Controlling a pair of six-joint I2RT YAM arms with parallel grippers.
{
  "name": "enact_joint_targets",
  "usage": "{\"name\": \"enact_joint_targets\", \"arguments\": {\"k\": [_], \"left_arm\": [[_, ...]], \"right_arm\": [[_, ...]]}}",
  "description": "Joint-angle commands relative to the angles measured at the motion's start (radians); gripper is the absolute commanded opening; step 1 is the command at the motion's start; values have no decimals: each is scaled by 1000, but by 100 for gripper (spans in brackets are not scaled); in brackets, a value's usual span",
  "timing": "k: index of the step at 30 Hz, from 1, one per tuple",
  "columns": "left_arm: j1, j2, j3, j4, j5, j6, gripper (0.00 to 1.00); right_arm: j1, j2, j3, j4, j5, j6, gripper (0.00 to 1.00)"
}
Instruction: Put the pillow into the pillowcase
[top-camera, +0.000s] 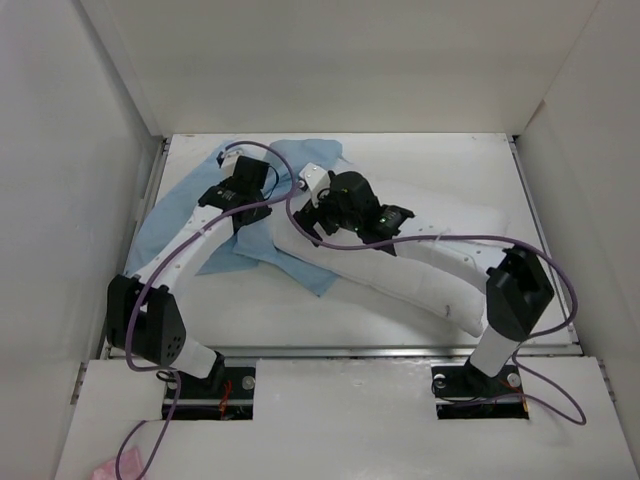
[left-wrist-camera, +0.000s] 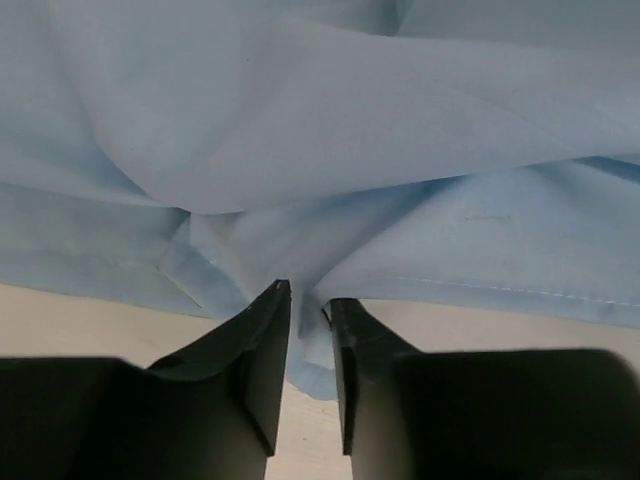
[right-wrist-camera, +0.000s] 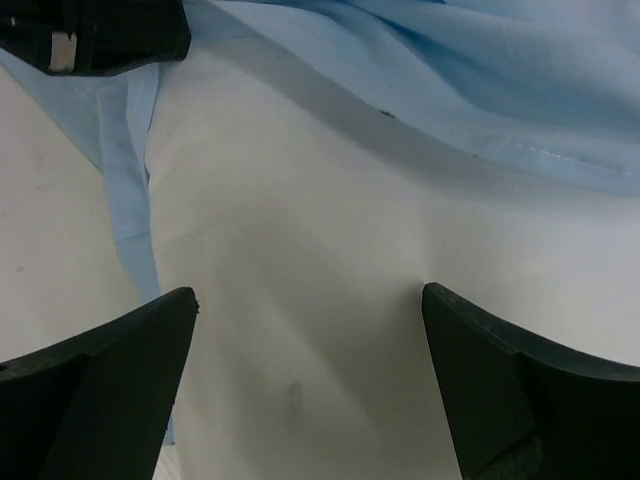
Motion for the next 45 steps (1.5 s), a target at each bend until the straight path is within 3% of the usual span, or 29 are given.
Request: {"name": "enact_joint_targets", "arguments": {"k": [1,2,6,7,9,10,11,12,13,16,20,23,25,30,34,36,39,41,42,44,45], "left_arm": [[-2,-12,-22,36,-7,19,17],[7,-12,-22,36,-7,19,1],[7,-12,-22,78,52,68,0],[7,-33,-22,92,70,77,0],[7,-61,-31,128,119,100,0],[7,-75,-31,141,130,101,0],[-2,-102,-40,151,130,101,0],[-2,-112,-40,152,139,111,0],[-2,-121,-40,152,139,120,0],[-40,-130,-18,141,162,131,0],[-111,-153,21,173,306,160,0],[-212,-162,87,184,361,171,0],[-279,-162,140,169,381,182,0],[-381,-144,188,179,549,191,0],[-419,-119,231,139,587,211,0],[-419,-109,228,139,599,211,0],[-419,-83,190,103,549,186,0],[-372,-63,178,67,504,141,0],[-358,-52,167,52,486,130,16],[-338,-52,167,11,414,120,57],[-329,-66,177,10,403,120,100]], "right_arm": [[27,37,60,59,38,-36,99],[27,47,60,87,51,-37,99],[36,129,34,198,80,-37,99],[36,158,79,198,122,-15,95],[36,237,118,198,165,0,73],[36,255,127,210,231,22,45],[36,268,139,221,253,22,31],[36,268,140,262,282,57,9],[27,268,140,284,342,86,0],[14,196,130,379,365,176,0],[-25,117,104,504,387,341,0],[-36,108,113,592,420,405,0],[-47,108,167,592,488,439,0],[-87,174,235,546,451,555,0],[-98,183,88,676,408,658,0],[-111,183,3,763,353,706,0],[-150,153,-61,813,174,729,9],[-180,133,-93,813,0,729,23],[-194,119,-107,813,-65,729,30],[-226,70,-120,772,-191,729,51],[-257,48,-130,726,-277,729,71]]}}
